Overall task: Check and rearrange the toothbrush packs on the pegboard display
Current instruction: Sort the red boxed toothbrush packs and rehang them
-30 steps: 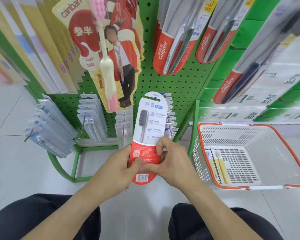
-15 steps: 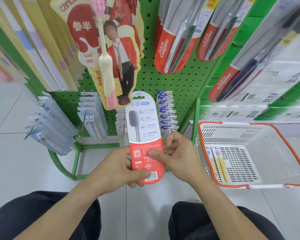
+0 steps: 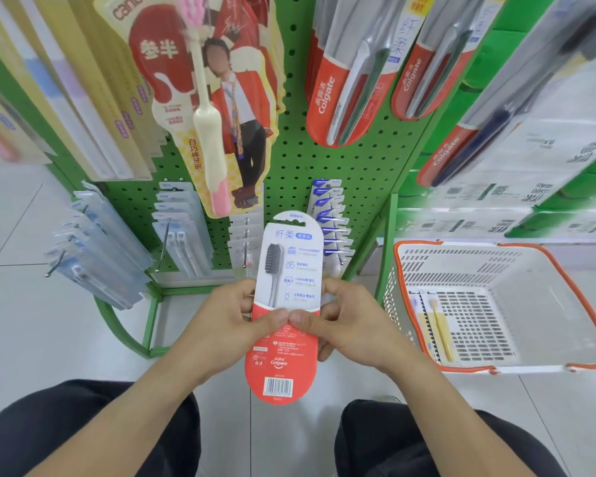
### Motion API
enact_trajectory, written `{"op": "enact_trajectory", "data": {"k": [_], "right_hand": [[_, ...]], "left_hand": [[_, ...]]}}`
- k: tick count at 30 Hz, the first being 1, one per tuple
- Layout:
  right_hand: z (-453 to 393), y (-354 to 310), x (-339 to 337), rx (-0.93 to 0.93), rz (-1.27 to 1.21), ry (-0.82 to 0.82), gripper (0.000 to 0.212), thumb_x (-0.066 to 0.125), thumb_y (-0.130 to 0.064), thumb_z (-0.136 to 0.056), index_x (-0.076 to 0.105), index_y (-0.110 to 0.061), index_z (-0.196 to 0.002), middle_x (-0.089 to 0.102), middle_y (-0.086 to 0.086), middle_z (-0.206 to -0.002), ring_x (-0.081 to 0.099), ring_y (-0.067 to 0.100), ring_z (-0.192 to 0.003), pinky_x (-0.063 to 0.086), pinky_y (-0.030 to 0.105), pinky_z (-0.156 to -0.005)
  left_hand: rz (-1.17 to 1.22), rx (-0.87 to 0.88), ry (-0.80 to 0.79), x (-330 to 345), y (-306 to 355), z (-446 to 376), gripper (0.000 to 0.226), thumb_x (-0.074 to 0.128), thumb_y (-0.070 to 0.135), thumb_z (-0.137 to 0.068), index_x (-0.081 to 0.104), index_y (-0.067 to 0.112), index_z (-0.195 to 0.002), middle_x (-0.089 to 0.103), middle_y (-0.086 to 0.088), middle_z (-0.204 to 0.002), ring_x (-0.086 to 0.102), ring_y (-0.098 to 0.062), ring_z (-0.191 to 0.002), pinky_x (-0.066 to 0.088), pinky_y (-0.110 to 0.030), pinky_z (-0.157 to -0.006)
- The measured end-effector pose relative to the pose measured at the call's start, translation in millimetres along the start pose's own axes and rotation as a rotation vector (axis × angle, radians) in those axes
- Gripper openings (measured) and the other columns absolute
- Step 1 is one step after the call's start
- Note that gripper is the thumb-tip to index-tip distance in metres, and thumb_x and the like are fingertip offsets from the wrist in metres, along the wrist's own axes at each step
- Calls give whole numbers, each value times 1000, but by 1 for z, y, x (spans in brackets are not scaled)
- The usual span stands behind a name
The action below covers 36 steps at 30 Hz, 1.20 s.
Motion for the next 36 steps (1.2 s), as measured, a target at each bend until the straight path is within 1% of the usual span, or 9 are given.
{"op": "enact_trajectory", "data": {"k": [8,13,17,20,23,27,30,32,36], "right_hand": [[-2,3,-19,-14,-151,182,24,83,-9,-81,74,-11,-103,78,9,-96,71,41,-93,60,55,-81],[1,5,-13,64,-197,136,26,71,-25,-92,72,0,-100,77,16,-89,75,38,-81,61,51,-71],[0,7,-8,109,-133,69,33,69,-30,-94,75,2,-97,77,17,-83,75,32,-71,59,34,-55],[-2,10,-10,98,47,99,40,71,-42,-91,76,-3,-92,77,11,-78,74,32,-69,62,42,-61],[-4,11,-18,64,79,192,41,78,-42,-85,67,-6,-103,74,11,-88,74,30,-70,62,51,-62],[-5,9,-24,3,-56,260,32,83,-29,-82,64,-16,-104,71,9,-98,75,31,-76,61,50,-57],[-4,5,-27,-34,17,288,28,82,-37,-82,67,-15,-91,71,8,-86,71,24,-64,51,32,-49],[-2,2,-28,-25,66,309,35,76,-44,-85,65,-11,-88,71,10,-82,67,18,-56,47,27,-44],[-2,0,-26,-2,151,298,49,60,-57,-92,65,-8,-90,72,11,-72,70,28,-57,56,40,-44]], "left_hand": [[-27,-84,-222,18,-9,3,29,75,15,-88,69,17,-116,79,-6,-95,76,-24,-90,60,-44,-87],[-25,-81,-248,22,-11,3,21,73,21,-89,74,10,-106,79,-7,-93,77,-24,-87,62,-38,-79],[27,-33,-206,21,-9,2,23,73,8,-89,70,14,-110,79,-7,-99,76,-27,-92,60,-47,-85],[-25,-34,-213,20,-14,1,19,71,6,-91,69,13,-108,79,-7,-98,76,-28,-92,58,-54,-87],[-58,-21,-223,20,-15,-1,13,64,10,-97,69,15,-108,79,-5,-98,76,-25,-91,59,-52,-88],[-85,-61,-322,29,-18,1,12,59,14,-100,70,15,-106,79,-5,-98,76,-26,-91,60,-48,-85],[-84,-89,-346,31,-20,0,12,61,15,-99,71,12,-104,79,-7,-98,76,-27,-91,59,-51,-86],[-68,-113,-374,33,-21,0,14,63,18,-98,71,10,-105,78,-9,-99,76,-28,-93,58,-52,-89],[-58,-113,-403,38,-21,2,13,63,19,-97,71,12,-106,78,-10,-101,75,-29,-96,57,-52,-91]]}}
Point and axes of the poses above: each hand's wrist, its own z-axis away from the middle knuckle, its own x-axis out of the palm, y = z × x, the point moved 9 cm from there along -z, towards the middle knuckle
